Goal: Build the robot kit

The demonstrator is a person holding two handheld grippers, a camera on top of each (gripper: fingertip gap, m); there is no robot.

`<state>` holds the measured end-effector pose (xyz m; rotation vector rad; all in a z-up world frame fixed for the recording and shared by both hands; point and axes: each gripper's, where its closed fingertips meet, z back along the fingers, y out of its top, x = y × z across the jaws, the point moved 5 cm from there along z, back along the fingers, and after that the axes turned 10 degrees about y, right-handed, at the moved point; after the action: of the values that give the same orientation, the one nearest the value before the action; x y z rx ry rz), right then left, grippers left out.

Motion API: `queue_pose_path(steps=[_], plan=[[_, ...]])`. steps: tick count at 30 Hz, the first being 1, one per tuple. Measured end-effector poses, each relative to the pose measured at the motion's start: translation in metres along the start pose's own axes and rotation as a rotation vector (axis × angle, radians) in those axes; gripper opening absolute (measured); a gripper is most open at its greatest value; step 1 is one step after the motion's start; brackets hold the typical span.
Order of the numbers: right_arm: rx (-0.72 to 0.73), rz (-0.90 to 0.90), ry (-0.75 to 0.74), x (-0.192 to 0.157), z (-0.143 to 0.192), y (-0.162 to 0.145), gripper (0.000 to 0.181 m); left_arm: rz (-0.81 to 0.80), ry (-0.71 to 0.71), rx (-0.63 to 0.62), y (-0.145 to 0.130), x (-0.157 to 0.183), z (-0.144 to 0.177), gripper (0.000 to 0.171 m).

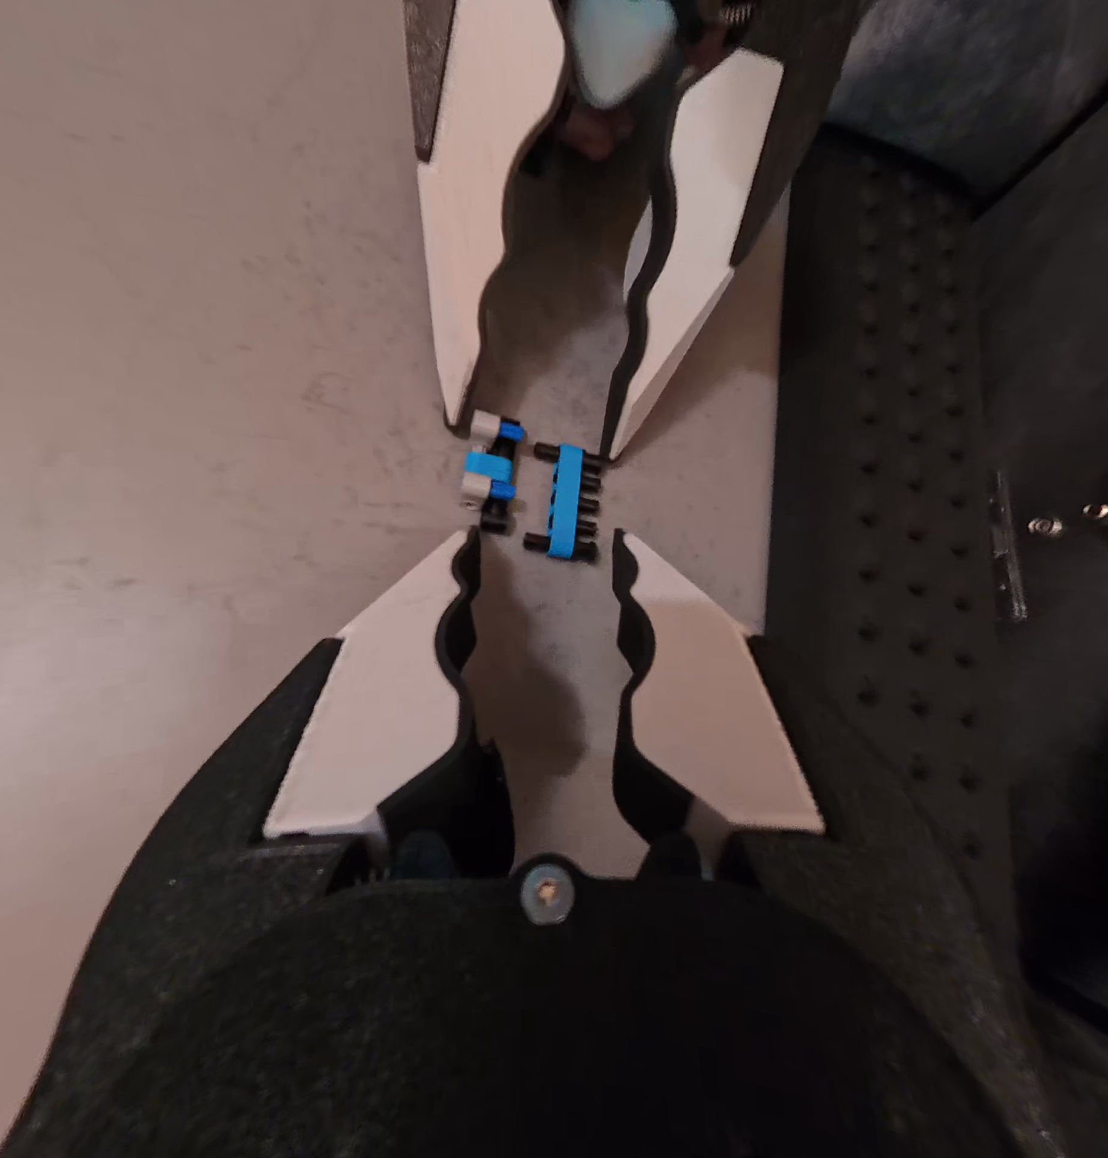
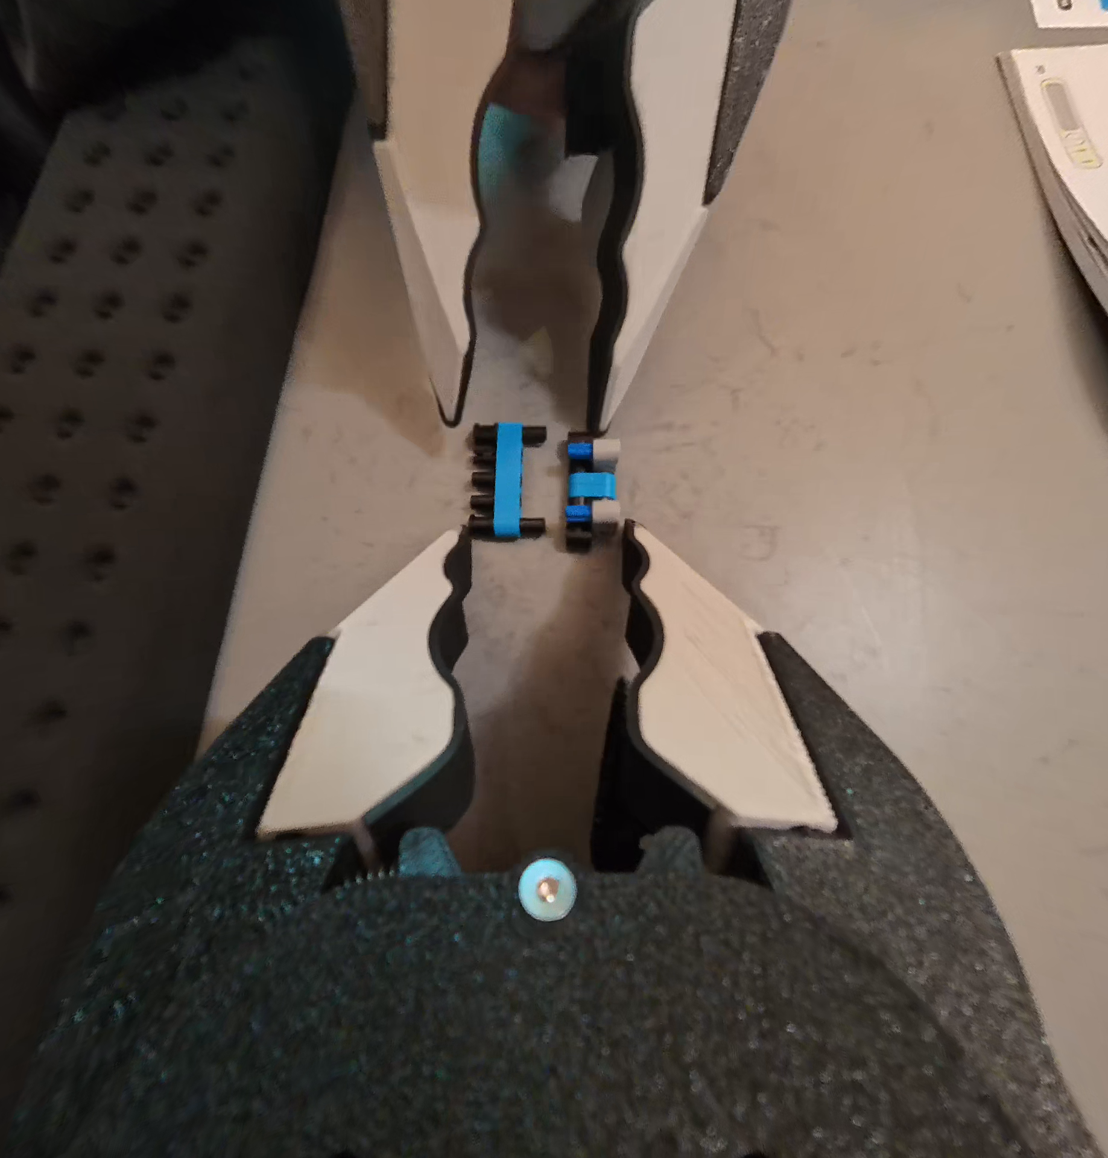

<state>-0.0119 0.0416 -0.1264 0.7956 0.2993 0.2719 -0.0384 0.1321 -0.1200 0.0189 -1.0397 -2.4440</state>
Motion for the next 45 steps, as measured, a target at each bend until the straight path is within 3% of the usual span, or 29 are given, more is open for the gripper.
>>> queue_pose_path(steps=[12,18,31,38,45], plan=[[-0.010,-0.012,-0.047,-0.002,0.003,-0.002,0.043,-0.007,0.115,0.009,-0.014,0.005,0.010,0.043],[-0.012,-0.038,-0.052,-0.003,0.002,-0.003,0.042,-0.013,0.172,0.040,-0.012,0.000,0.006,0.026],[-0.005,-0.025,-0.042,-0.003,-0.004,0.003,0.048,-0.005,0.185,0.067,-0.007,-0.001,0.004,0.032],[-0.020,-0.029,-0.058,-0.005,0.001,-0.003,0.042,-0.008,0.110,0.088,-0.005,0.003,0.006,0.052],[-0.011,-0.037,-0.054,-0.006,-0.001,0.000,0.041,-0.102,0.198,0.053,-0.006,0.008,-0.003,0.042]])
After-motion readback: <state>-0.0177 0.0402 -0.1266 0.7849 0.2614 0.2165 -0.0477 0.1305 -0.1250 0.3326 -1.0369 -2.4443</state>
